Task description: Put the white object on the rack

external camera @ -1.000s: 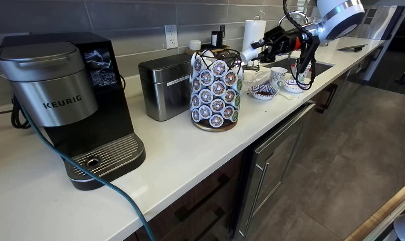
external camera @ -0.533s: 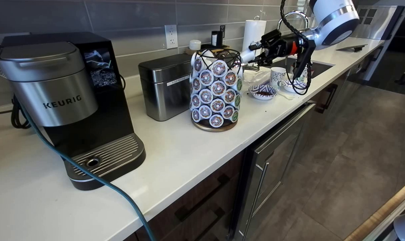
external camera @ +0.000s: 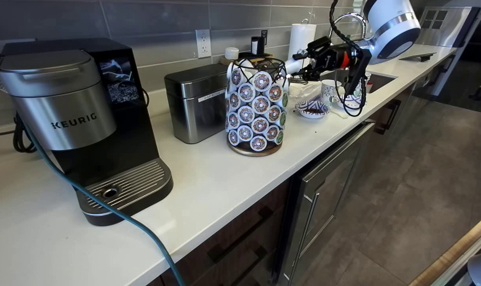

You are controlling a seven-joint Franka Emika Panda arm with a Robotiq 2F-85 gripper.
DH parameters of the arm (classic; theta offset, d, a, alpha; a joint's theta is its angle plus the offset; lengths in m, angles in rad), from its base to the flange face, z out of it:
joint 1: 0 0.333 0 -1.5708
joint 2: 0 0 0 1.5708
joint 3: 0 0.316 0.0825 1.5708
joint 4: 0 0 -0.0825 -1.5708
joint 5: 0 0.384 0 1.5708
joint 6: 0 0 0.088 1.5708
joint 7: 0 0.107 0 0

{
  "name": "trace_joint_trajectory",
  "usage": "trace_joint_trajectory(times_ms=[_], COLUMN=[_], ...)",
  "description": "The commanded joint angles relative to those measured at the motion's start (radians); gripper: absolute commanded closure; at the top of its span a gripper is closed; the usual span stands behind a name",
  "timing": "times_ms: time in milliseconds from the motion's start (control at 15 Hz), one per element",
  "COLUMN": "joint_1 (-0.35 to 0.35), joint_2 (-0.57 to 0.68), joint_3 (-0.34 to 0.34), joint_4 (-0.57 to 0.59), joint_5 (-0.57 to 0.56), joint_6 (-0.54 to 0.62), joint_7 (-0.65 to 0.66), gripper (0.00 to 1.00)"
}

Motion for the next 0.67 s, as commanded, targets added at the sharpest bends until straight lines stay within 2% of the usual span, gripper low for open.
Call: trace_joint_trajectory(times_ms=[0,600], joint_1=[0.008,0.014], joint_2=[0.036,0.073], joint_3=[-0.008,-0.002], joint_4=[0.023,0.034], joint_5=[0.039,0.082], joint_6=[-0.037,-0.056], joint_7=[0.041,0.131], gripper=[0.72,0.72])
